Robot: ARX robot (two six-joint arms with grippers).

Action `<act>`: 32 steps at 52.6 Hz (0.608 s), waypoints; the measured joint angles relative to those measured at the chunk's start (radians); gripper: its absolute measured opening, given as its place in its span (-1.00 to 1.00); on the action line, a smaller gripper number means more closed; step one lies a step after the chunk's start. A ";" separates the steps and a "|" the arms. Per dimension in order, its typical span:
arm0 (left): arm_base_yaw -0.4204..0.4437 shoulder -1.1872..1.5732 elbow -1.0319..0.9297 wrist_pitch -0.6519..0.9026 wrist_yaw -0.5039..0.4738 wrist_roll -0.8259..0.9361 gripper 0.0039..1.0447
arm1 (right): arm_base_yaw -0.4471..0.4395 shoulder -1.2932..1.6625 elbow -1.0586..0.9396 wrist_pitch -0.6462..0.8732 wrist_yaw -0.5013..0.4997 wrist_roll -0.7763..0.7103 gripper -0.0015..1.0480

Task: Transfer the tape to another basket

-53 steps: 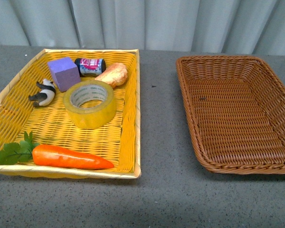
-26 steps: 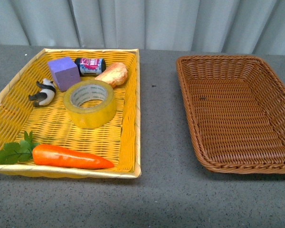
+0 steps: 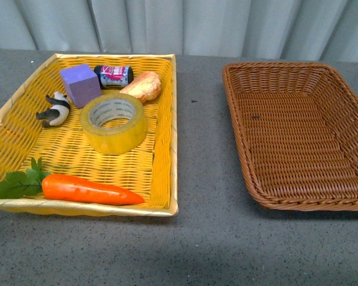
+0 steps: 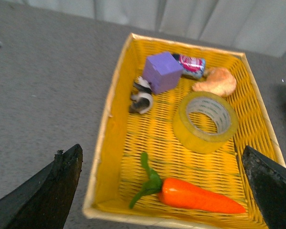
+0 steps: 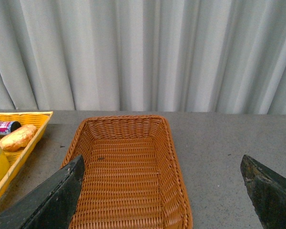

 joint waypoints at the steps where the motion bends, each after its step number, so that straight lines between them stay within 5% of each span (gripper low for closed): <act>1: -0.007 0.057 0.024 0.010 0.009 -0.004 0.88 | 0.000 0.000 0.000 0.000 0.000 0.000 0.82; 12: -0.068 0.523 0.254 0.003 0.028 -0.030 0.88 | 0.000 0.000 0.000 0.000 0.000 0.000 0.82; 32: -0.093 0.906 0.563 -0.066 0.031 -0.083 0.88 | 0.000 0.000 0.000 0.000 0.000 0.000 0.82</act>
